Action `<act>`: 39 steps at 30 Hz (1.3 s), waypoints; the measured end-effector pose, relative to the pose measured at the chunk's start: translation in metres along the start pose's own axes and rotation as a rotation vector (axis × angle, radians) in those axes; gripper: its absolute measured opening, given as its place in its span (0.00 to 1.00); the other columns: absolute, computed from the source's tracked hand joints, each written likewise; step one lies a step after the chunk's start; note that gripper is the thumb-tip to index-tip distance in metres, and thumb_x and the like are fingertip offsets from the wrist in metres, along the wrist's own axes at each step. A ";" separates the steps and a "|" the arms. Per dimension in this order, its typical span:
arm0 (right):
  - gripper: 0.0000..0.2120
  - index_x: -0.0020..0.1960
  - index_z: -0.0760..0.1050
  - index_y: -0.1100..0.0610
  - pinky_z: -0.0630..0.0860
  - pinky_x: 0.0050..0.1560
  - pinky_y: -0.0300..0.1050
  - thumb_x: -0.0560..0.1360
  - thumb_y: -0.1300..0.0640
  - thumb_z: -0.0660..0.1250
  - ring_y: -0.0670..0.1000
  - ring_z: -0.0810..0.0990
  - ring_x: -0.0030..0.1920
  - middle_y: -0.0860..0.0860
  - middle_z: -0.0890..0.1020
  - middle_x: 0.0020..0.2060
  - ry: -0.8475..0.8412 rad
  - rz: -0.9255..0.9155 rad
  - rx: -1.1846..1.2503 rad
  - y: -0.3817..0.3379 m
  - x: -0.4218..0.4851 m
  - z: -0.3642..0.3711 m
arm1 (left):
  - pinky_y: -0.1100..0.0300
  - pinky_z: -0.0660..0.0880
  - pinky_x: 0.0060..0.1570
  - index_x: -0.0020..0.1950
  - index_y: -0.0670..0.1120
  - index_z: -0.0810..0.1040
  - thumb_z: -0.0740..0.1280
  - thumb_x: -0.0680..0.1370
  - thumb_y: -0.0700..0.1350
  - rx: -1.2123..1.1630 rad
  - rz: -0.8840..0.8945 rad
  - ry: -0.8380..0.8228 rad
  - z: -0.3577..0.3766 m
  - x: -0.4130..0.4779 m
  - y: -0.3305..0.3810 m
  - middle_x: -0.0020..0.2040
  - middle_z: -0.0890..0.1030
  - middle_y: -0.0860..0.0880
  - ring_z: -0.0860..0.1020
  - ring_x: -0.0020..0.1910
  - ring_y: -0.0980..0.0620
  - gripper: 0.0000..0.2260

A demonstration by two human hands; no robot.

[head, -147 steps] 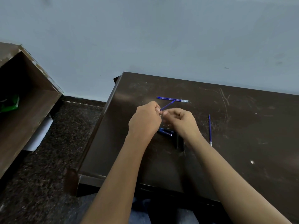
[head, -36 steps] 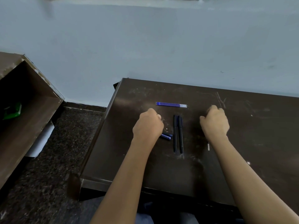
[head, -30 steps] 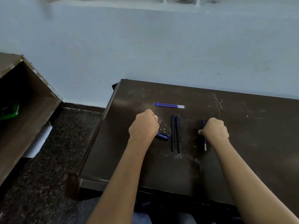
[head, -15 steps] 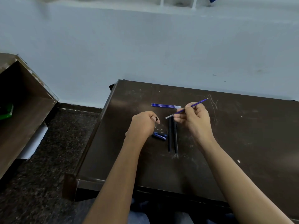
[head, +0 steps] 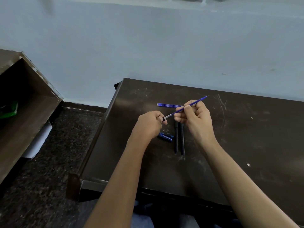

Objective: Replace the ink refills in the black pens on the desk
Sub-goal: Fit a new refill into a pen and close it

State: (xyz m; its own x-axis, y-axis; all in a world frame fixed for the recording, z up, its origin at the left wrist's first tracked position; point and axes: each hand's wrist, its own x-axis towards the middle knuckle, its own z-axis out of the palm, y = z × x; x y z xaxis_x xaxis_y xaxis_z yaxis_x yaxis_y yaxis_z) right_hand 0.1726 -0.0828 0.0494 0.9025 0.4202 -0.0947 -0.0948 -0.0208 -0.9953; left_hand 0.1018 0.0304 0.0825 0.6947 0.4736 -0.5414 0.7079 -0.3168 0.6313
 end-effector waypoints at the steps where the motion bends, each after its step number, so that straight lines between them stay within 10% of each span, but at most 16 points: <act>1: 0.05 0.50 0.71 0.58 0.81 0.41 0.39 0.80 0.63 0.57 0.47 0.84 0.37 0.54 0.83 0.41 0.005 0.005 0.002 0.001 0.001 0.001 | 0.56 0.72 0.57 0.60 0.43 0.77 0.56 0.82 0.40 0.001 -0.001 0.000 0.000 0.000 0.000 0.57 0.78 0.43 0.74 0.49 0.52 0.13; 14: 0.06 0.49 0.72 0.55 0.81 0.45 0.43 0.80 0.61 0.57 0.47 0.84 0.37 0.52 0.83 0.39 0.056 0.050 0.000 0.005 0.004 0.004 | 0.58 0.71 0.55 0.62 0.42 0.76 0.56 0.82 0.40 0.015 0.042 0.025 0.000 0.006 -0.003 0.61 0.78 0.42 0.73 0.50 0.52 0.13; 23: 0.06 0.48 0.73 0.57 0.81 0.47 0.46 0.78 0.63 0.59 0.47 0.82 0.34 0.53 0.83 0.36 0.096 0.063 0.001 0.009 0.005 0.008 | 0.69 0.65 0.34 0.54 0.45 0.78 0.55 0.82 0.42 -0.067 0.167 0.146 0.010 0.006 -0.012 0.53 0.81 0.46 0.73 0.41 0.59 0.12; 39: 0.17 0.65 0.72 0.55 0.76 0.58 0.52 0.77 0.61 0.64 0.54 0.74 0.61 0.54 0.76 0.59 -0.315 -0.047 -1.143 0.063 -0.011 0.022 | 0.78 0.69 0.29 0.59 0.41 0.77 0.56 0.82 0.39 -0.198 0.216 0.269 0.011 0.007 -0.007 0.48 0.79 0.48 0.71 0.33 0.60 0.12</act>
State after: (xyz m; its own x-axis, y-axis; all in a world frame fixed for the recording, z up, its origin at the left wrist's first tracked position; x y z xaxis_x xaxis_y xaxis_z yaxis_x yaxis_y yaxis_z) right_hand 0.1475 -0.0686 -0.0117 0.7366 0.6438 -0.2072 0.5102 -0.7301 -0.4546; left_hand 0.1035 0.0268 0.0683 0.7482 0.6201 -0.2360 0.4922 -0.2803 0.8241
